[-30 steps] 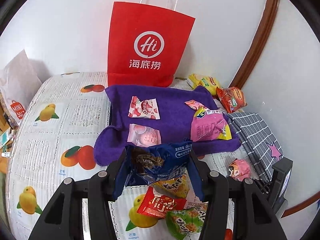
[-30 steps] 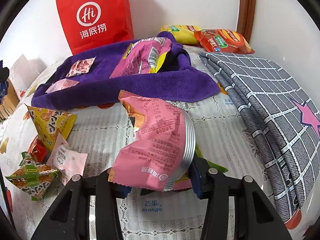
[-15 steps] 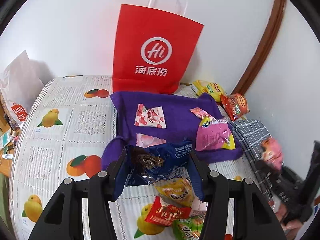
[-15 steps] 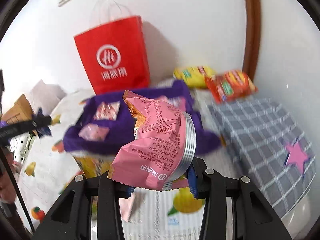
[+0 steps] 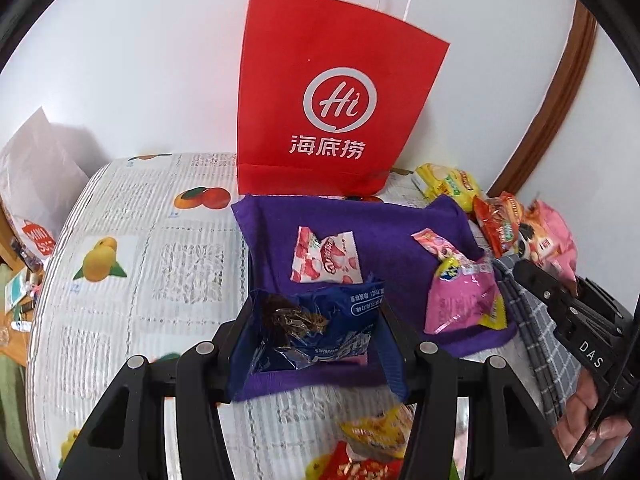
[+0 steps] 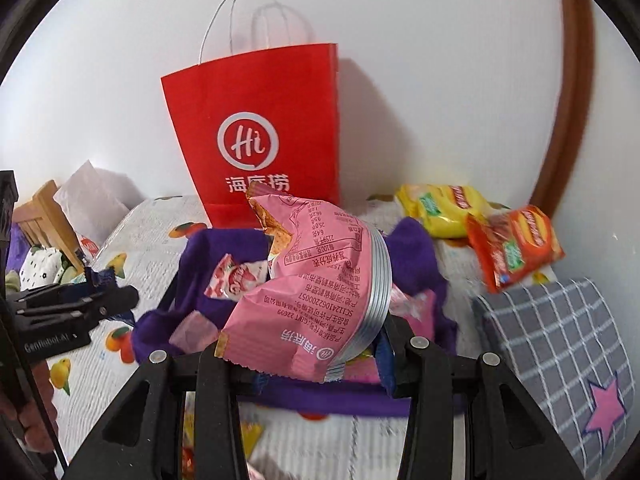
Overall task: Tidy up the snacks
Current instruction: 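Carry both held packets over the purple towel, then lower both packets onto the purple towel and open both tools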
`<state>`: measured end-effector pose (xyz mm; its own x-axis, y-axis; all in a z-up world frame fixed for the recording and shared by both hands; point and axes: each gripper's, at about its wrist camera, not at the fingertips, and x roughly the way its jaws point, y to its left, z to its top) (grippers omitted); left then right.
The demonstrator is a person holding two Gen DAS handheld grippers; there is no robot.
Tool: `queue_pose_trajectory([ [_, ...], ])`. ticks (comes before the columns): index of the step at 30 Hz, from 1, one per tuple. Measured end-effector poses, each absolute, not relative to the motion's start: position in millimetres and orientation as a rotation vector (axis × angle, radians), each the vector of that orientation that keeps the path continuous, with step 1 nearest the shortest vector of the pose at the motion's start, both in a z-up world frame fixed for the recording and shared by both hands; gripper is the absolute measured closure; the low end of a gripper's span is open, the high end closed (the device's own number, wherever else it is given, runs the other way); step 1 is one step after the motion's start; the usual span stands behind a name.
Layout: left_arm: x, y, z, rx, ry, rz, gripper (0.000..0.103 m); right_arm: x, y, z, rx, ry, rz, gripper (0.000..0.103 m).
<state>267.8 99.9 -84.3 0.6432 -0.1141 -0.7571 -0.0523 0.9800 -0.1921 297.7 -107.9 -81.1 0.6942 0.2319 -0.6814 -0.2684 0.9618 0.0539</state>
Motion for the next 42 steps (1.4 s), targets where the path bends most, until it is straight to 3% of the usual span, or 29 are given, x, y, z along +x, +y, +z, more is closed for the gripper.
queue_pose_trajectory([
  [18, 319, 93, -139, -0.192, 0.975, -0.015, 0.051, 345, -91, -160, -0.008, 0.906, 0.368, 0.061],
  [42, 322, 88, -154, -0.198, 1.022, -0.031, 0.050, 341, -74, -188, -0.115, 0.988, 0.401, 0.059],
])
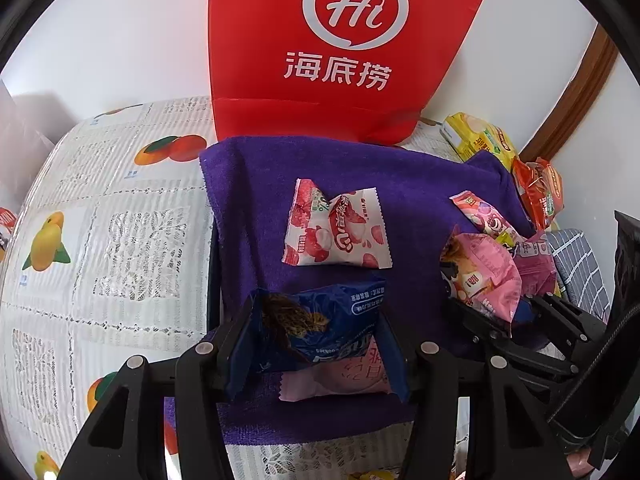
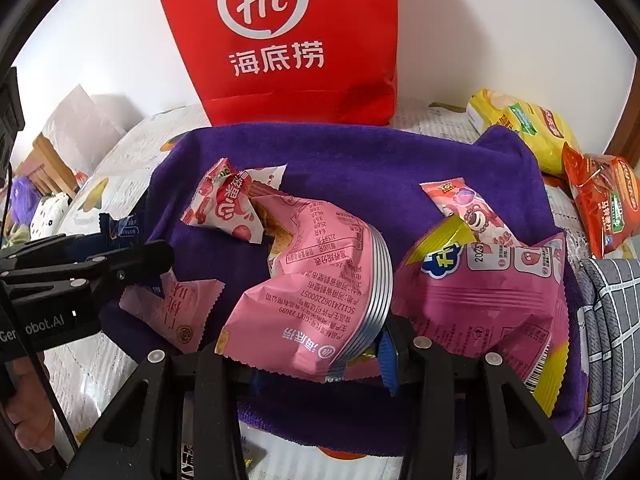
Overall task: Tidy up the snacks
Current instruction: 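Lower both packets onto the purple towel and open both tools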
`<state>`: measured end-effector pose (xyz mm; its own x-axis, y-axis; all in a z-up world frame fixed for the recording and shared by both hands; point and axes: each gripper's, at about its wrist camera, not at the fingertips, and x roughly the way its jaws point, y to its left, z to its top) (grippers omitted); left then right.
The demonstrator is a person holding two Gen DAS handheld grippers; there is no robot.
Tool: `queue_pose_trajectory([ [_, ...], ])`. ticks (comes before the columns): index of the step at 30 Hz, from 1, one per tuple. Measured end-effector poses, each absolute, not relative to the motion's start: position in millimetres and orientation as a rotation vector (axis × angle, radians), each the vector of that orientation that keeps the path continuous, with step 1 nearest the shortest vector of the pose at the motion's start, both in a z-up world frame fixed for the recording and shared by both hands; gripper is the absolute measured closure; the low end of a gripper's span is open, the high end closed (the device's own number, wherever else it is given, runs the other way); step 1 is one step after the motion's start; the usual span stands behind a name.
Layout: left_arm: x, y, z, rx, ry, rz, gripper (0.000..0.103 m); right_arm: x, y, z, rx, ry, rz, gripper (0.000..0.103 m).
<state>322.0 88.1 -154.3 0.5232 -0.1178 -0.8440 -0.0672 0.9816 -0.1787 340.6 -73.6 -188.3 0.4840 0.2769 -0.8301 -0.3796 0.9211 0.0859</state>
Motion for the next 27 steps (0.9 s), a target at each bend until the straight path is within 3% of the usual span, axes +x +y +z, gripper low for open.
queue_pose_trajectory([
  [9, 321, 85, -154, -0.187, 1.020, -0.027, 0.050, 336, -73, -182, -0.106, 0.949, 0.413, 0.040],
  [27, 321, 85, -154, -0.199, 1.015, -0.043, 0.048, 328, -91, -154, -0.007, 0.840, 0.459, 0.032],
])
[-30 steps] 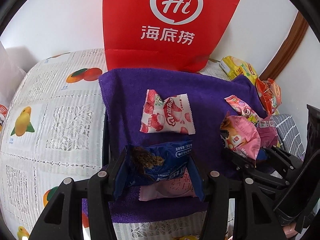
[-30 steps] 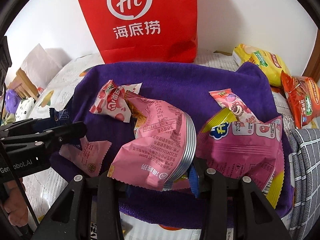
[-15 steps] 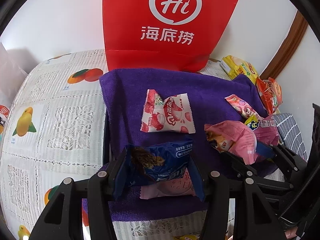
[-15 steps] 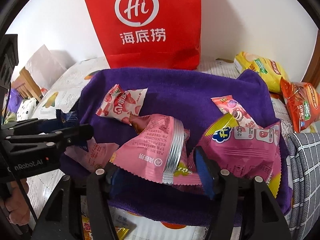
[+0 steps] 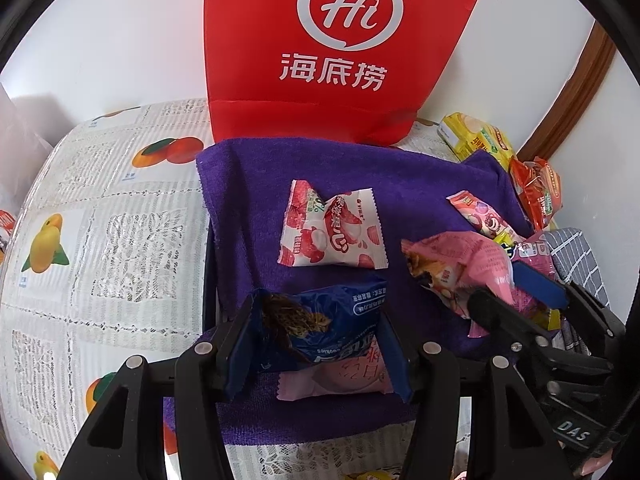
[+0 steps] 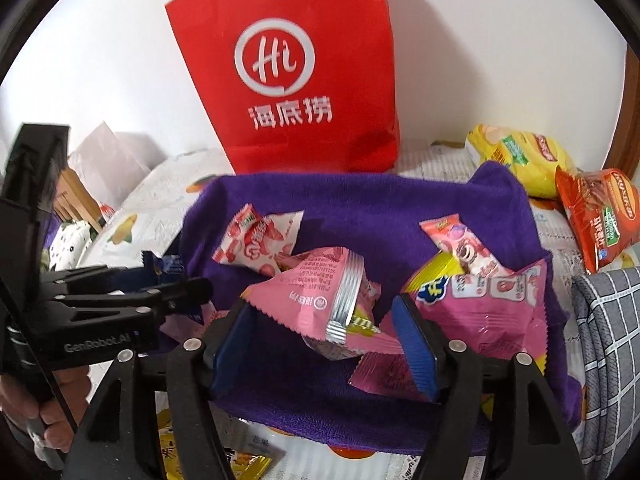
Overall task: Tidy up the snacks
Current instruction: 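Lower both packets onto the purple towel and open both tools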
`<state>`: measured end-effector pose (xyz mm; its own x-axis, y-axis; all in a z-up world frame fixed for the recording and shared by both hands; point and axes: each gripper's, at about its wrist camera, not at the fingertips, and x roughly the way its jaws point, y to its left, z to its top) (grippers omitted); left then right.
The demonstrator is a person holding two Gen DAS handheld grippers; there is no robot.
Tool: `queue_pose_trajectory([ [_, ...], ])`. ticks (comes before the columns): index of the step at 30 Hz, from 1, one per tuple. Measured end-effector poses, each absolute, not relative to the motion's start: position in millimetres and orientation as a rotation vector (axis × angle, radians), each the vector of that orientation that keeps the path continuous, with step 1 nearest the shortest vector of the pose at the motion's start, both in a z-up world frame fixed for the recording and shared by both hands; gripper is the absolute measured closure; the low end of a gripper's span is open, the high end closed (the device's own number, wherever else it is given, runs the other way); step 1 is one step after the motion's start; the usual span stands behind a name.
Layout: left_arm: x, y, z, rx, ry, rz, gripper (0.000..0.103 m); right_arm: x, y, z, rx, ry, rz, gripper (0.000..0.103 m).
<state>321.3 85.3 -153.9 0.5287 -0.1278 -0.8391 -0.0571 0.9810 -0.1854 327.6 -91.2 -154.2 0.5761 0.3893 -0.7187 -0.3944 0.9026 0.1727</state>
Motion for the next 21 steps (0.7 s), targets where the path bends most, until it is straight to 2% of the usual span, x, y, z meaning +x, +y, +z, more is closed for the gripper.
queue_pose_trajectory([
  [5, 322, 84, -151, -0.219, 1.006, -0.070, 0.046, 325, -98, -146, 0.027, 0.801, 0.475, 0.026],
  [10, 320, 86, -144, -0.229, 0.975, -0.078, 0.032, 324, -102, -143, 0.043, 0.795, 0.473, 0.026],
  [21, 316, 94, -136, -0.256, 0.956, -0.076, 0.032, 301, -100, -134, 0.043, 0.772, 0.544, 0.026],
])
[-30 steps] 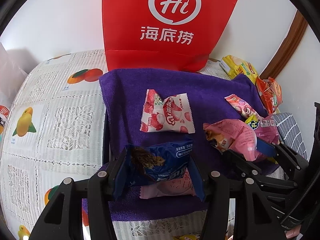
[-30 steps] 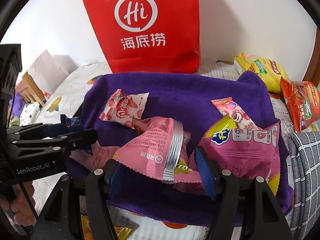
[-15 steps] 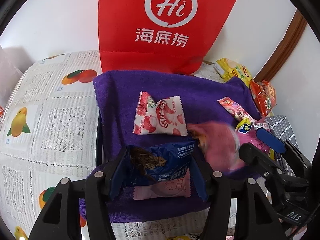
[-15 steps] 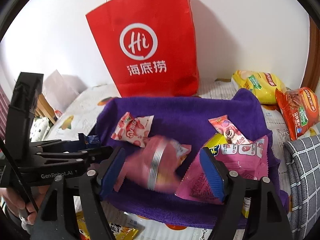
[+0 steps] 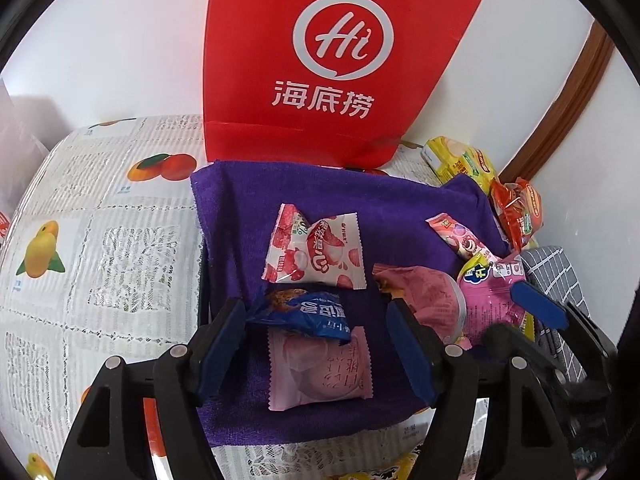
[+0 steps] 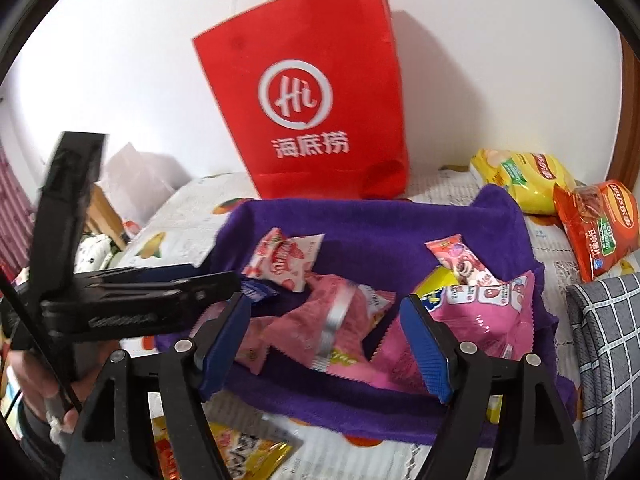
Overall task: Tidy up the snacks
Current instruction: 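Lower both packets onto the purple towel and open both tools, then reach the right tool to the pink-white cake packet and close on it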
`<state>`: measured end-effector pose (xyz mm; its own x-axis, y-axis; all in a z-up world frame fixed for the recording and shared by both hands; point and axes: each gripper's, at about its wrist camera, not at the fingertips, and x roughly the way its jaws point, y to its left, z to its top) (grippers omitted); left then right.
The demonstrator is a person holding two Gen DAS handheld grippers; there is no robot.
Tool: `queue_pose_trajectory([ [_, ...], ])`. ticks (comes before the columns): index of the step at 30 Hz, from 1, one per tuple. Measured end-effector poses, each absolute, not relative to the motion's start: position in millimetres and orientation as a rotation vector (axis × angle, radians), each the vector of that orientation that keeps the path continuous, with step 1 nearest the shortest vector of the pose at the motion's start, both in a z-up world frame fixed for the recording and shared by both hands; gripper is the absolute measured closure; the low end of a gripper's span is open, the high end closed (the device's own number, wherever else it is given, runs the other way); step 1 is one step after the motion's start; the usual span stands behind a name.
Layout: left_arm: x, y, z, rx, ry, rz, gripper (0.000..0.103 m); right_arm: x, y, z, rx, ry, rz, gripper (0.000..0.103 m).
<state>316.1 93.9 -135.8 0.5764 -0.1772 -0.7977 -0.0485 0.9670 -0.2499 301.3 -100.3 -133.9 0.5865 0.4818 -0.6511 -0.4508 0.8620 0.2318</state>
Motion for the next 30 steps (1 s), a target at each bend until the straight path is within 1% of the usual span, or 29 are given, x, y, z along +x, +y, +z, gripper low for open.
queue_pose_trajectory([
  [5, 315, 93, -134, -0.255, 0.959, -0.068, 0.032, 278, -110, -138, 0.092, 0.806, 0.570, 0.027],
  [8, 312, 90, -132, -0.234, 0.955, -0.056, 0.032, 261, -122, -143, 0.096, 0.827, 0.553, 0.034],
  [10, 308, 88, -130, -0.217, 0.951, -0.047, 0.032, 247, -130, -147, 0.083, 0.849, 0.537, 0.036],
  [12, 300, 87, -128, -0.213, 0.949, -0.046, 0.032, 235, -135, -153, 0.061, 0.871, 0.525, 0.040],
  [14, 290, 86, -127, -0.229, 0.949, -0.059, 0.032, 225, -136, -160, 0.046, 0.899, 0.525, 0.042],
  [15, 285, 86, -128, -0.236, 0.952, -0.063, 0.032, 220, -135, -166, 0.034, 0.913, 0.528, 0.047],
  [17, 273, 84, -128, -0.235, 0.957, -0.075, 0.032, 214, -131, -175, 0.002, 0.947, 0.526, 0.051],
  [20, 253, 81, -128, -0.208, 0.963, -0.073, 0.032, 207, -122, -188, -0.052, 0.997, 0.523, 0.054],
  [28, 214, 88, -125, -0.173, 0.971, -0.060, 0.032, 175, -116, -191, -0.107, 1.038, 0.573, 0.054],
  [30, 207, 90, -123, -0.174, 0.968, -0.062, 0.032, 166, -111, -192, -0.146, 1.050, 0.583, 0.052],
])
